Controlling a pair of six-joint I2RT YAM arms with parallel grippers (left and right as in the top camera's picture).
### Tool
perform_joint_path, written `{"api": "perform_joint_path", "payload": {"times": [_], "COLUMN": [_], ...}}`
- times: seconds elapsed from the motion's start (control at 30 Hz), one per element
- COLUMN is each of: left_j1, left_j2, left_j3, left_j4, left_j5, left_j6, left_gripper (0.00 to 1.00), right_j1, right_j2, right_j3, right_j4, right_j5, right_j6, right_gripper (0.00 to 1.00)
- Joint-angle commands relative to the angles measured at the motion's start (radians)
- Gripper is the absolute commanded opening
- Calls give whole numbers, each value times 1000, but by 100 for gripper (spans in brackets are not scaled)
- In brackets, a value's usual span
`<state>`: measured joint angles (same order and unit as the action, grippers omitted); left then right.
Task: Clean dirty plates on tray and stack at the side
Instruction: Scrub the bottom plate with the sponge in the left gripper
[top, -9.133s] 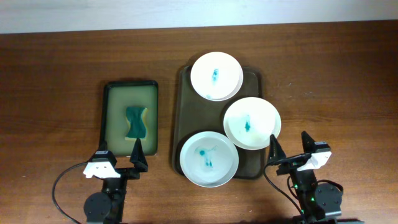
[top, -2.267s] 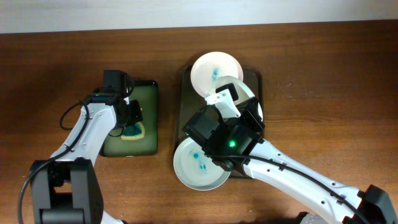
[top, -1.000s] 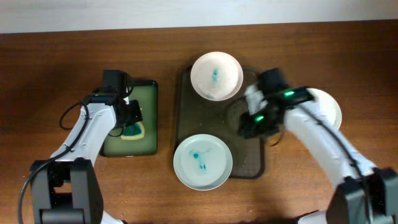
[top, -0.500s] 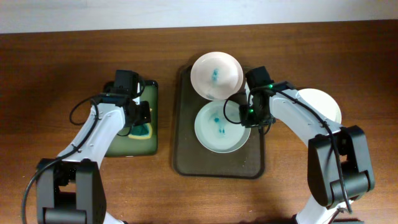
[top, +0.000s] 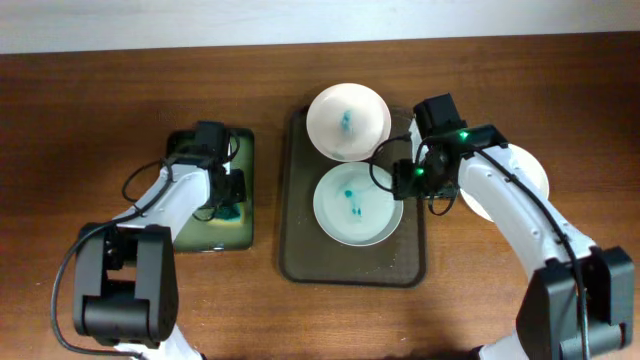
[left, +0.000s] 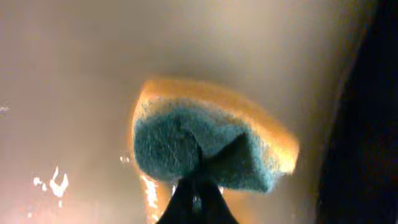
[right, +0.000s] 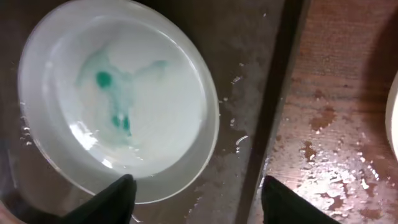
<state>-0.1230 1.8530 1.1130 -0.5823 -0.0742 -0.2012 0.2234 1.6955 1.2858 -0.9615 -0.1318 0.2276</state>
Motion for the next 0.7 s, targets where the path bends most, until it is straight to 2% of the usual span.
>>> {"api": "perform_joint_path", "payload": {"times": [0.0,0.07,0.13,0.2,0.23,0.3,0.33,0.37,0.43,0.5,0.67], "left_j1": [3,-1,-31,-80,-115,-179,-213,-239,-287,-333,-452], "left_j2": [20,-22,-60,-95,-104,-103,-101,-97,-75,-19,226], "left_j3": [121,206,257,274,274,274,274,274,274,274,274], "left_j4": [-143,-222,-273,-283,-271,-223,-160,-101,-34,-29,206], "left_j5": [40,64,99,125,143,194,254,318,349,362,595], "left_j6": [13,17,22,42,42,38,34,31,-8,-32,-170], "left_gripper": [0,0,0,0,0,0,0,0,0,0,0], "right_j1": [-57,-65,-61,-62,-62,-60,-60,-58,-32,-27,-26], "right_j2": [64,98,134,179,203,240,261,270,277,276,276], "right_j3": [8,2,-45,-55,-55,-56,-56,-57,-86,-92,-92], "right_j4": [11,15,78,141,174,193,193,196,216,217,206], "right_j5": [-80,-130,-114,-93,-93,-93,-98,-106,-119,-119,-120], "right_j6": [3,-63,-53,-47,-32,-9,-9,-9,-8,-2,-36], "right_gripper": [48,44,43,35,27,22,9,5,4,4,4]}}
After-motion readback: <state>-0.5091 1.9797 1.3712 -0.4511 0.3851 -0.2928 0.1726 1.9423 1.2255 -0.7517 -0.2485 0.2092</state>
